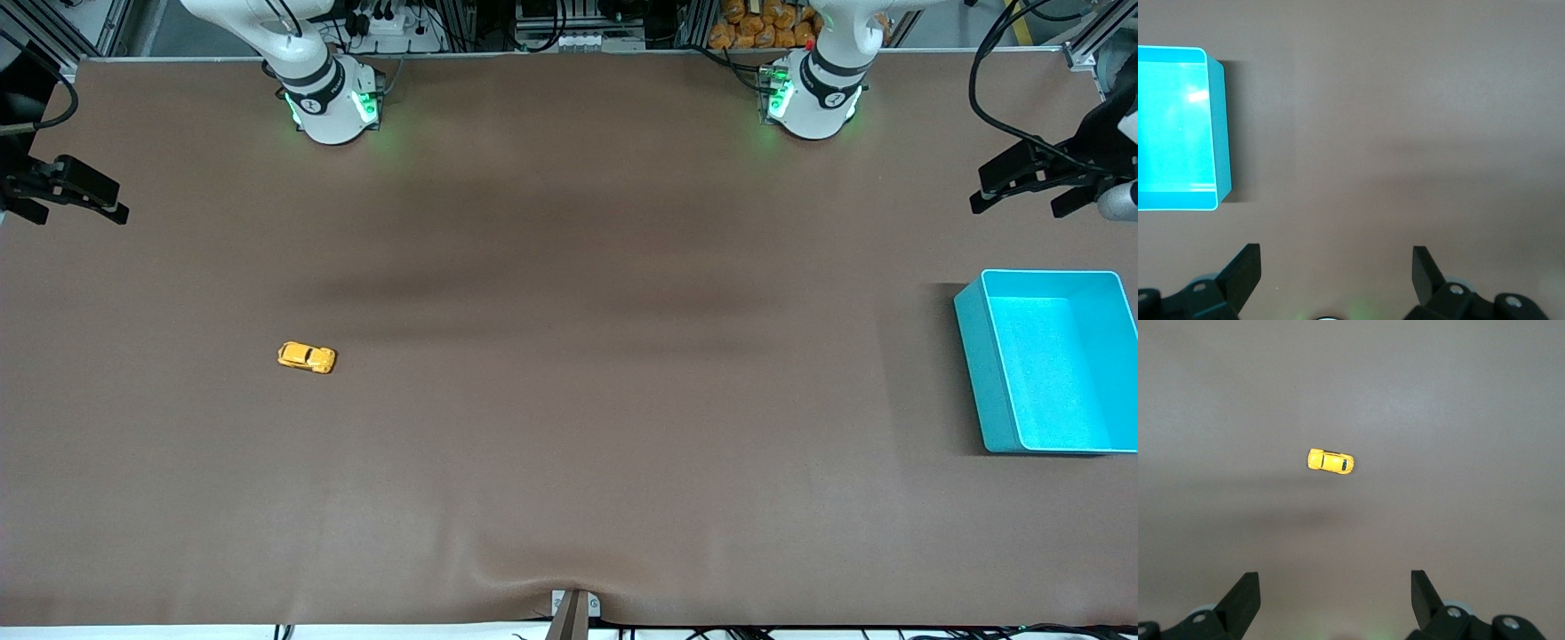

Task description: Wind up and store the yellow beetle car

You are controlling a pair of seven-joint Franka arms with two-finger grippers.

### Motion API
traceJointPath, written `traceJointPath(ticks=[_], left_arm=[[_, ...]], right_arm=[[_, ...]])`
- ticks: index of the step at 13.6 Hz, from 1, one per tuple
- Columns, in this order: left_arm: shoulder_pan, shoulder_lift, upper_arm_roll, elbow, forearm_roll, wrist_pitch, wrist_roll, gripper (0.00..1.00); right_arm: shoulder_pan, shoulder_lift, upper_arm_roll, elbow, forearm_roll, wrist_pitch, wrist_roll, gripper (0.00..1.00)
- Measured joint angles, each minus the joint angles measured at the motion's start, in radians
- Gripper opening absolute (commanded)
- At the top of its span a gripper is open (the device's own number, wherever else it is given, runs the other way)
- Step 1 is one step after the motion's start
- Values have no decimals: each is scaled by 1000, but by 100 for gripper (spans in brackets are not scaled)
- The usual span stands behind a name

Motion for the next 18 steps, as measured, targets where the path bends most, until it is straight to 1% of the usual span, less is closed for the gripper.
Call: traceJointPath(ticks=[2, 6, 8, 12, 18], left_arm=[[8, 0, 6, 0, -2, 0, -1, 100], [31, 0, 12, 0, -56, -2, -1, 100], [34, 0, 12, 0, -56, -3, -2, 100], [77, 0, 14, 0, -56, -22, 4, 100], [81, 12, 13, -3, -56, -44, 4, 100]], right_arm=[[0, 0, 0, 0, 0, 0, 0, 100], [0, 0, 0, 0, 0, 0, 0, 100], [0, 0, -1, 0, 0, 0, 0, 100], [0, 0, -1, 0, 0, 0, 0, 100], [0, 1, -2, 0, 0, 1, 0, 100]])
